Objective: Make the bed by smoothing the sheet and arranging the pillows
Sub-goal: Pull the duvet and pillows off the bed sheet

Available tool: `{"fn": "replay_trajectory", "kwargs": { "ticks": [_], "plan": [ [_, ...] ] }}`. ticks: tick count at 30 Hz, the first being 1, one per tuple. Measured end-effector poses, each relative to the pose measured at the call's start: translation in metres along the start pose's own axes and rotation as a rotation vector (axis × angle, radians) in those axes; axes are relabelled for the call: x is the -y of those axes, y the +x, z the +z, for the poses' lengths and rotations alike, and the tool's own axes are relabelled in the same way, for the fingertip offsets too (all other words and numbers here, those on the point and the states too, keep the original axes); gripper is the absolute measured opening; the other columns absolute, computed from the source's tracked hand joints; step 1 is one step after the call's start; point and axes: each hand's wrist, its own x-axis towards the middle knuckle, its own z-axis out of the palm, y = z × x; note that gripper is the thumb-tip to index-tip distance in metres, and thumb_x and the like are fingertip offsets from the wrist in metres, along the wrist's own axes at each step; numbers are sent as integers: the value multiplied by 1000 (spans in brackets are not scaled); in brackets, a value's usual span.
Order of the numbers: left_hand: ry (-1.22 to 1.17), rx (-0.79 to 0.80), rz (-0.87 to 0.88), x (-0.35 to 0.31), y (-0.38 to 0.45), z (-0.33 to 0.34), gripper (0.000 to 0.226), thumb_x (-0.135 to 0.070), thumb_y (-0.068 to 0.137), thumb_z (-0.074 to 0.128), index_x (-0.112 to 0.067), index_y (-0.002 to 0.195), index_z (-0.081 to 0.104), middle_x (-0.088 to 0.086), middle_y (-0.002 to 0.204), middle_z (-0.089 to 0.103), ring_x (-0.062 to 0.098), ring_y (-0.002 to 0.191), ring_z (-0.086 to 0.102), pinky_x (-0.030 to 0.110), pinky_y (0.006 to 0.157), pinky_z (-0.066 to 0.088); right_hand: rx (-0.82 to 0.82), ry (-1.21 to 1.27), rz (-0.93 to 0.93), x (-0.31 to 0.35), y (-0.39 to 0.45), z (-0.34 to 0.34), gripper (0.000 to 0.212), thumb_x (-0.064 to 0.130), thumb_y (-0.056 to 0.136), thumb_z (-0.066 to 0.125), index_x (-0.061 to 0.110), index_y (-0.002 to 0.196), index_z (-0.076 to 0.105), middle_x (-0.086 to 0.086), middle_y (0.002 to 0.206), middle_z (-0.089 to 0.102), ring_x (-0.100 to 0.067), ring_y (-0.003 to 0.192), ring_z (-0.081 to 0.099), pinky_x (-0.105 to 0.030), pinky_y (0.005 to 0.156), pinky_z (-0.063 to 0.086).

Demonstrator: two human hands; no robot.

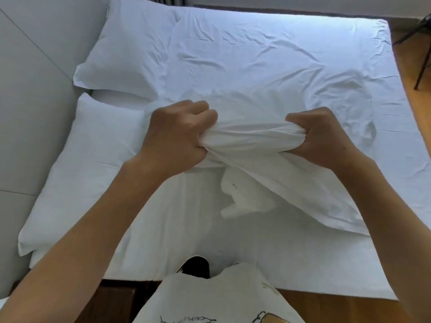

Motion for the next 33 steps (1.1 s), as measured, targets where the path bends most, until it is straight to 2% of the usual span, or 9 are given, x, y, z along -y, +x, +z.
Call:
{"fn": "replay_trajectory", "kwargs": {
  "ticks": [3, 5, 7, 9, 12, 17, 22, 27, 33],
  "plan": [
    [-61, 85, -93, -6, -10, 12, 27, -3, 50, 54, -15, 61, 32, -4, 56, 29, 19, 47, 29, 22, 45, 17, 53, -103, 88, 2, -20, 16, 50, 62, 64, 62, 17, 87, 61, 6, 75, 56, -18, 68, 55, -26, 63, 37],
    [-104, 141, -163, -10, -30, 29, 31, -2, 50, 64, -13, 59, 37, -1, 54, 39, 24, 46, 42, 26, 42, 27, 172, -168, 127, 12, -36, 41, 92, 73, 59, 63, 18, 131, 52, -2, 114, 59, -22, 103, 54, -32, 84, 42],
    [-151, 188, -171, -21, -47, 45, 24, -6, 52, 63, -12, 60, 42, 2, 57, 48, 28, 49, 51, 30, 42, 36, 261, -214, 131, 27, -48, 73, 106, 71, 61, 69, 18, 145, 34, -7, 125, 53, -24, 110, 49, -37, 91, 41],
    [-150, 189, -184, -31, -58, 59, 24, -6, 50, 63, -12, 63, 43, 2, 58, 48, 28, 50, 49, 28, 41, 36, 302, -180, 225, 31, -46, 94, 82, 60, 69, 73, 19, 135, 45, -4, 115, 59, -24, 100, 55, -36, 83, 43],
    [-151, 83, -479, -39, -83, 81, 25, -5, 57, 67, -12, 77, 54, 3, 72, 55, 25, 63, 54, 30, 48, 39, 337, -142, 315, 28, -36, 106, 31, 40, 82, 69, 14, 84, 52, -2, 75, 59, -25, 69, 54, -33, 61, 36],
    [-397, -140, -1296, -86, -135, 116, 35, -30, 74, 72, -25, 99, 48, -9, 95, 52, 13, 83, 54, 30, 63, 41, 362, -240, 159, 41, -29, 115, 21, 16, 79, 61, 14, 68, 44, -2, 58, 50, -24, 56, 44, -30, 50, 27],
    [-519, -273, -1711, -119, -142, 149, 34, -34, 78, 71, -19, 96, 46, -4, 97, 52, 21, 88, 57, 31, 68, 42, 262, -169, 162, 48, -35, 112, 28, 10, 72, 62, 13, 60, 37, 1, 47, 34, -21, 49, 29, -30, 48, 23],
    [-674, -267, -1811, -125, -141, 172, 39, -34, 83, 70, -12, 111, 53, 0, 104, 59, 17, 86, 57, 27, 74, 41, 207, -152, 199, 50, -37, 104, 33, 7, 72, 60, 16, 57, 32, 0, 46, 33, -18, 49, 25, -31, 49, 24],
    [-554, -294, -1505, -95, -153, 161, 13, -5, 89, 59, 3, 98, 62, 18, 97, 68, 29, 90, 63, 15, 66, 33, 154, -119, 249, 47, -43, 92, 27, 11, 72, 63, 15, 58, 40, -3, 49, 43, -23, 50, 38, -32, 51, 31]
  ]
}}
